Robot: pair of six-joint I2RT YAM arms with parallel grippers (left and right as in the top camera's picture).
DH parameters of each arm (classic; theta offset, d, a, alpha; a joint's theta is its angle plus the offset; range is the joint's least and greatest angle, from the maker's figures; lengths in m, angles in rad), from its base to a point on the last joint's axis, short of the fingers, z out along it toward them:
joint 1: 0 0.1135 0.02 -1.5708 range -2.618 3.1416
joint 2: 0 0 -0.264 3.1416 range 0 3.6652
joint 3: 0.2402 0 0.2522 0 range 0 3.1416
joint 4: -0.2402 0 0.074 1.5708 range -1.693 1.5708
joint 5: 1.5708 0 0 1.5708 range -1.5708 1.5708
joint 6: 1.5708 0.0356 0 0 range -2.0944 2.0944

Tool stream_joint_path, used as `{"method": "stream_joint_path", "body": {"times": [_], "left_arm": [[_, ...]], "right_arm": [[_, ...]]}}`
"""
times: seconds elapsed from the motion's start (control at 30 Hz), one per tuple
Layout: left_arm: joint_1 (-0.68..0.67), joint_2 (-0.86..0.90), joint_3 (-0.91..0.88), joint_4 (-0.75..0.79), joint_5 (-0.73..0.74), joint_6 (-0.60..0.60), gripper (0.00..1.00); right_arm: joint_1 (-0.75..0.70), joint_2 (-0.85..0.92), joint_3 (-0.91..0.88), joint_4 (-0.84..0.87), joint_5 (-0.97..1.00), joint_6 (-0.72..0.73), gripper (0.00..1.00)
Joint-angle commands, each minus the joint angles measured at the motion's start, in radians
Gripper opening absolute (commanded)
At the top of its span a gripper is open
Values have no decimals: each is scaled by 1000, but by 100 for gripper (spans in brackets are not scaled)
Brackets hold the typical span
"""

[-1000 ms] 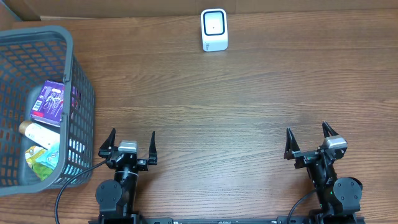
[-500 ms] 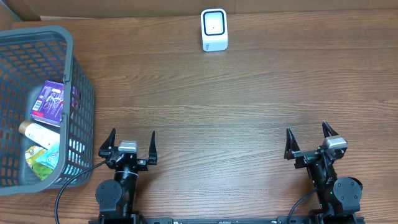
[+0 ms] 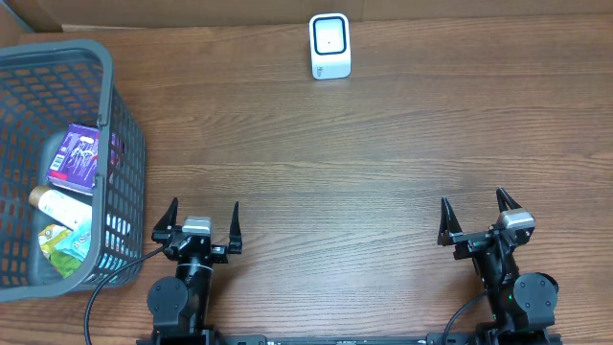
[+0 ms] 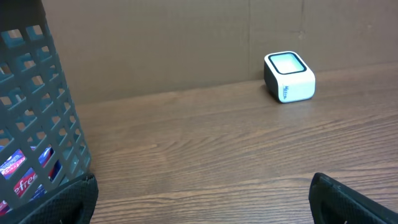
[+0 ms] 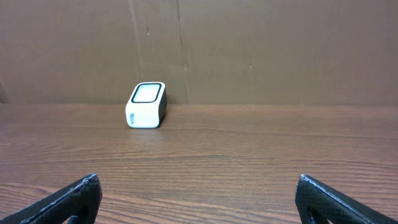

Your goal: Scan the item barcode

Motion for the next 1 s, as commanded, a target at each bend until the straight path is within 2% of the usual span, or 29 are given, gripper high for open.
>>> {"method": "stream_joint_path", "body": {"times": [0.0,0.83,0.97], "left_arm": [[0,-10,-4,-3,-14,-11,99],[0,-10,-4,13,-29,-27,100],[0,-10,-3,74,-21,-164,100]], "right_arm": [[5,-10,-11,4,-1,-3,100],[5,-10,-11,3,18,-4,100],[5,-10,-10,0,65,-3,100]]}}
